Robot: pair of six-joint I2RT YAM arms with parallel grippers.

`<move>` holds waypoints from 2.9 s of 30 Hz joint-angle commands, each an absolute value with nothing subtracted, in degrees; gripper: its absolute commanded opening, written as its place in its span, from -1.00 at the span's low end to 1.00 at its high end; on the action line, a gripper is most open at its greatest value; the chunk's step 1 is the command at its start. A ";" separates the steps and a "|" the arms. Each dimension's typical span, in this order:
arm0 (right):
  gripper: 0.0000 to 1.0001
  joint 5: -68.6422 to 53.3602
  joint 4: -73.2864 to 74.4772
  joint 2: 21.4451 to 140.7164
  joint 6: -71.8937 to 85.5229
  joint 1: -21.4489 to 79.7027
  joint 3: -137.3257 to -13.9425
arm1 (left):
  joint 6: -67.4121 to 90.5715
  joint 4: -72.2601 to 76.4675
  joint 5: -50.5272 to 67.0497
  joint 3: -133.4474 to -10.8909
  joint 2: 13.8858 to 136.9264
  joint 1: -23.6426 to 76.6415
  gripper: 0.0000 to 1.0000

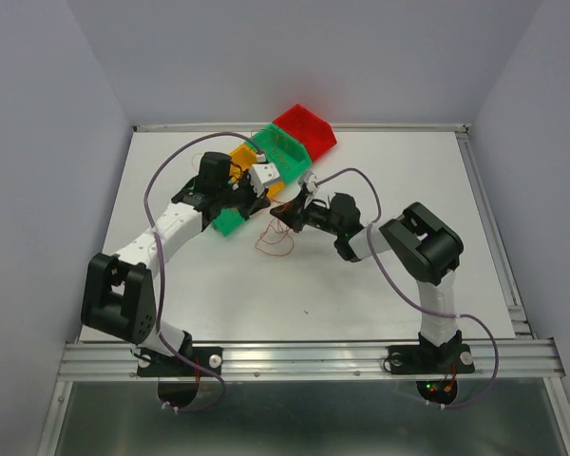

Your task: Untangle the cables

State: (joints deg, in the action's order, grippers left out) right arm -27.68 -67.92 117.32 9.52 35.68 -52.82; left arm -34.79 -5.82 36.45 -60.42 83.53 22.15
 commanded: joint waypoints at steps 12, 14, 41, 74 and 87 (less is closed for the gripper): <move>-0.99 -24.88 -53.19 116.10 12.66 34.19 -59.50 | -29.00 -4.47 32.26 -68.20 94.04 16.35 -1.00; -0.92 -24.00 -50.29 116.37 12.92 34.19 -59.94 | -29.44 -5.09 31.56 -68.12 94.92 16.26 -1.00; 1.00 -15.14 -39.20 111.79 -8.34 46.49 -51.94 | -37.09 -11.07 35.24 -63.63 97.91 16.96 -0.99; 1.00 5.01 -50.54 118.04 -20.13 48.96 -56.60 | -45.97 -19.07 40.60 -62.84 97.82 20.65 -0.99; -0.04 1.94 -52.91 117.60 -23.20 48.34 -55.37 | -53.87 -32.33 52.37 -70.39 102.74 16.00 -1.00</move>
